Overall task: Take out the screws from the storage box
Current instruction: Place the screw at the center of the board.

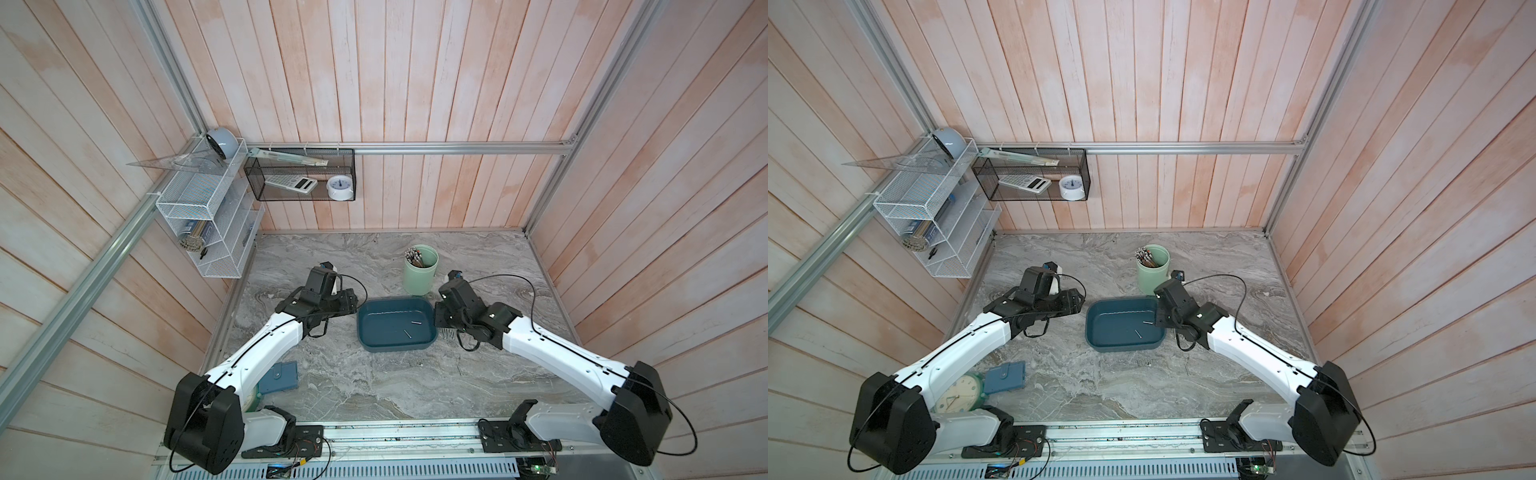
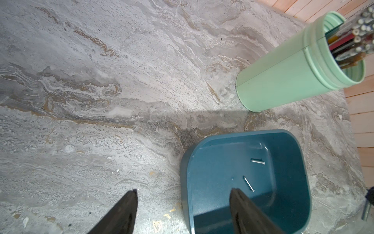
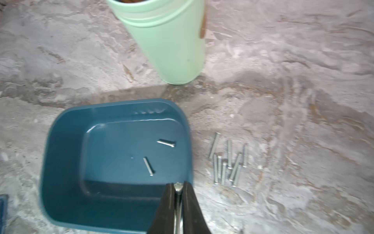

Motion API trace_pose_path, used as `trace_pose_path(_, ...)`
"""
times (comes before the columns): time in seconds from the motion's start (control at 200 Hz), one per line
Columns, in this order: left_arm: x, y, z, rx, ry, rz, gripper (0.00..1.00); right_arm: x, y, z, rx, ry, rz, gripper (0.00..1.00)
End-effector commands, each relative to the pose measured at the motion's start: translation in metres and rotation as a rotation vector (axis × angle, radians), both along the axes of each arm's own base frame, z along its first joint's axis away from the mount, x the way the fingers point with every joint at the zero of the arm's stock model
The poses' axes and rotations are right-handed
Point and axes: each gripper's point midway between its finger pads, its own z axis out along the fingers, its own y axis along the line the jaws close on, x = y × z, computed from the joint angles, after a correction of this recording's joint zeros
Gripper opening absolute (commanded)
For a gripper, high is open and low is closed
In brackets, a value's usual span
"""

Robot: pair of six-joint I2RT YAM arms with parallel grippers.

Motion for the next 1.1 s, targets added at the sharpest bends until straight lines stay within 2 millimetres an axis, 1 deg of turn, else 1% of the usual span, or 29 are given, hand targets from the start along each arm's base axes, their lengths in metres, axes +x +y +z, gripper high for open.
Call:
trace_pose_path(0.0, 0.000, 0.004, 0.004, 0.008, -0.024, 0.004, 0.77, -0.002, -0.025, -0.013, 0.017, 0.033, -0.002, 0.00)
trace_pose_path(0.115, -0.001, 0.004, 0.002, 0.011, -0.022, 0.002, 0.77, -0.005, -0.040, -0.028, -0.033, 0.067, -0.002, 0.00)
trace_pose_path(0.17, 0.000, 0.004, 0.002, 0.014, -0.021, 0.002, 0.77, -0.004, -0.043, -0.036, -0.062, 0.091, -0.001, 0.00)
trace_pose_path(0.325, 0.000, 0.004, -0.001, 0.019, -0.013, 0.002, 0.77, -0.001, -0.033, -0.062, -0.091, 0.172, 0.040, 0.00)
trace_pose_path(0.5, 0.000, 0.004, -0.002, 0.020, -0.012, 0.002, 0.77, -0.003, -0.032, -0.089, -0.177, 0.317, 0.078, 0.00)
trace_pose_path(0.575, 0.001, 0.005, -0.003, 0.022, -0.009, 0.004, 0.77, -0.001, -0.030, -0.098, -0.186, 0.341, 0.072, 0.00)
trace_pose_path(0.92, 0.000, 0.003, -0.004, 0.018, -0.003, -0.001, 0.77, 0.009, -0.023, -0.112, -0.163, 0.348, 0.063, 0.01)
trace_pose_path(1.095, 0.000, 0.004, -0.003, 0.017, -0.007, -0.001, 0.77, 0.016, -0.022, -0.111, -0.151, 0.336, 0.048, 0.02)
